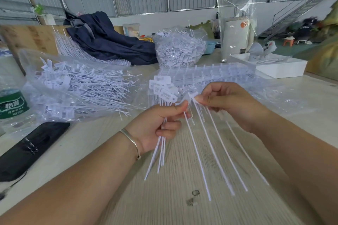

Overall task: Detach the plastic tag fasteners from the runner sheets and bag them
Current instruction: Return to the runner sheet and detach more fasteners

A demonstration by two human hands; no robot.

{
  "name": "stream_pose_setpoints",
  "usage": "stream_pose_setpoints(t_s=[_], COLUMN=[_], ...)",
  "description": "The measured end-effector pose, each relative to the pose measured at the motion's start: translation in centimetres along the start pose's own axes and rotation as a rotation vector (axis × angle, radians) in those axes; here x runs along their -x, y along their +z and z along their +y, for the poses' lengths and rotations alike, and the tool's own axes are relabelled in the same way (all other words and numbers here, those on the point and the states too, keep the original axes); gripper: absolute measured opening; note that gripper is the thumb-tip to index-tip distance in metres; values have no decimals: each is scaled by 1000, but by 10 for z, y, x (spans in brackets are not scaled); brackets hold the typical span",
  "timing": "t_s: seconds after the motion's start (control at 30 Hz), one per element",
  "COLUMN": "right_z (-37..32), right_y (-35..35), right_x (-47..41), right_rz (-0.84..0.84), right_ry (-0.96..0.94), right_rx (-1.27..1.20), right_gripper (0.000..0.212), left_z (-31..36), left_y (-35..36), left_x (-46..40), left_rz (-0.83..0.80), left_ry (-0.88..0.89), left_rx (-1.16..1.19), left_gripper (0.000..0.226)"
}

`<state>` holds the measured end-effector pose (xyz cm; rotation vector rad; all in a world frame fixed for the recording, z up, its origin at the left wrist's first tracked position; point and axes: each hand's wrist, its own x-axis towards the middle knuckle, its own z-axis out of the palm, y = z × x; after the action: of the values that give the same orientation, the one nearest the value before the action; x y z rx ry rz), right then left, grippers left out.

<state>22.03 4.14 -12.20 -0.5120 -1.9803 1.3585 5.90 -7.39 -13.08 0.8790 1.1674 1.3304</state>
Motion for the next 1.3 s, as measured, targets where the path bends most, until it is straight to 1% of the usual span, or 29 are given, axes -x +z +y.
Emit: stream_pose_setpoints(t_s=[0.07,0.13,0.17,0.27,0.37,0.47,0.53,0.63,0.67,0.73,0.77,0.83,0.87,0.93,0.97,1.03,1.1,1.23,1.3], right_z=[3,6,6,9,9,8,8,4,3,2,1,2,2,2,2,2,4,3,1], right_y=[-5,-4,0,12,14,11,9,4,1,-3,-2,4,7,9,8,8,9,9,8], right_x=[-3,-4,-4,-1,1,0,-1,-3,-3,-3,-2,1,2,2,2,3,2,1,1], right_rz=[155,228,227,158,100,120,143,137,141,100,31,-155,-231,-273,-267,-265,-254,-185,-128], right_ry=[-38,-69,-84,-122,-117,-105,-92,-52,-39,-9,6,35,51,56,49,42,36,11,-14], right_rx=[135,280,359,584,622,566,479,195,94,-85,-147,-268,-328,-367,-353,-339,-341,-325,-256], right_gripper=[34,29,27,15,9,8,7,6,7,7,2,19,26,28,24,17,20,37,32], left_z=[1,-1,-3,-10,-12,-10,-9,-3,-1,4,4,3,0,-4,-5,-7,-8,-5,-3], left_y=[0,1,3,12,11,4,1,-3,-5,-6,-5,-2,0,2,3,4,6,6,4], left_x=[2,2,1,-1,-4,-5,-4,-1,-1,0,2,3,2,2,1,0,0,1,1], left_rz=[174,309,332,288,298,320,360,348,309,158,60,-118,-181,-224,-219,-209,-219,-222,-172], left_ry=[102,230,280,368,372,321,320,263,214,107,72,43,35,17,9,-11,-6,50,62], left_rx=[-251,-522,-613,-759,-808,-772,-717,-485,-371,-126,-36,49,70,49,5,-65,-60,-53,-34], left_gripper=[22,30,31,30,29,24,18,10,11,17,19,16,16,18,19,29,34,26,20])
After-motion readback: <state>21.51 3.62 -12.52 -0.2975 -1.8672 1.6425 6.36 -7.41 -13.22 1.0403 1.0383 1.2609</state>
